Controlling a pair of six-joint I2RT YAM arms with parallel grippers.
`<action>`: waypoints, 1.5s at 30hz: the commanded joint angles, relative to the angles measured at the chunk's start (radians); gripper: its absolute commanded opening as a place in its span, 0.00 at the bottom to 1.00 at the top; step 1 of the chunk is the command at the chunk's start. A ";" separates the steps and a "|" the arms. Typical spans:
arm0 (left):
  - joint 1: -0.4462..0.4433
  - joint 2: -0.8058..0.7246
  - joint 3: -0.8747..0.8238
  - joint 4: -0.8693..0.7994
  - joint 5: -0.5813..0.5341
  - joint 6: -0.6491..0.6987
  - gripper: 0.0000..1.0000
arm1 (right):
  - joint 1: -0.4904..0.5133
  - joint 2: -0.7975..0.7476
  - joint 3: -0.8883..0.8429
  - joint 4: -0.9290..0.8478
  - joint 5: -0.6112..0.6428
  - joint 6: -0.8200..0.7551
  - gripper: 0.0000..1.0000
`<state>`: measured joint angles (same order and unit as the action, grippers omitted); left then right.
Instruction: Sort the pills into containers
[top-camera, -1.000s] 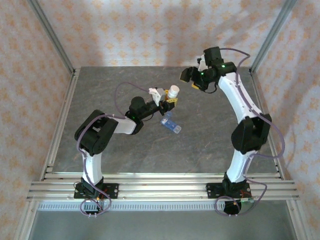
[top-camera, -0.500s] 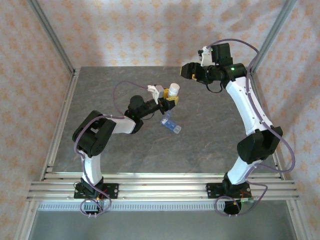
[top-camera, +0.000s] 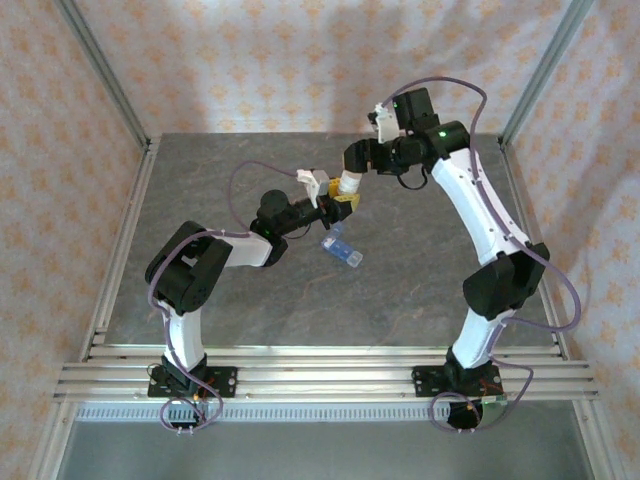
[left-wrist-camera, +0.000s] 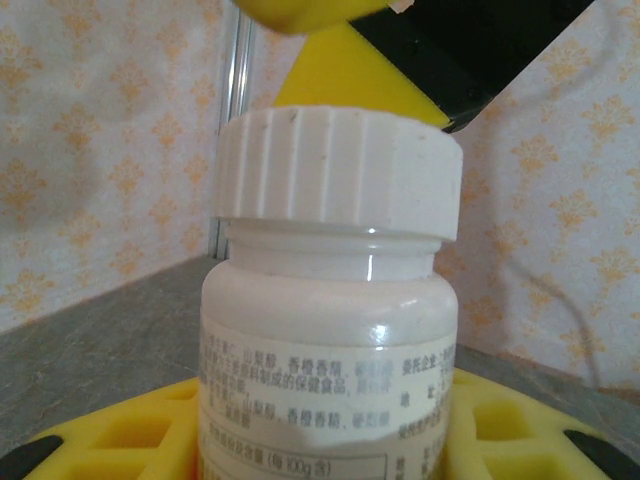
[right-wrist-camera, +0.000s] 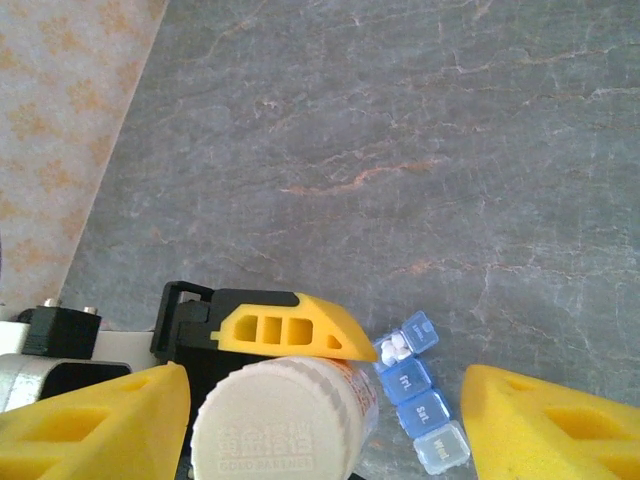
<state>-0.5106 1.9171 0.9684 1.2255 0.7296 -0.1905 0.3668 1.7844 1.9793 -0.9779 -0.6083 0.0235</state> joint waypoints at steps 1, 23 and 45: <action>-0.002 -0.014 0.032 0.057 0.025 -0.008 0.00 | 0.011 0.011 0.026 -0.037 0.026 -0.031 0.70; -0.001 0.019 0.033 0.057 0.030 -0.009 0.00 | 0.046 0.026 0.034 -0.056 0.039 -0.038 0.65; 0.001 0.023 0.034 0.055 0.034 -0.011 0.00 | 0.055 0.044 0.064 -0.088 0.049 -0.047 0.48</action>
<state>-0.5106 1.9213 0.9756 1.2240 0.7490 -0.1940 0.4145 1.8172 2.0144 -1.0336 -0.5831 -0.0059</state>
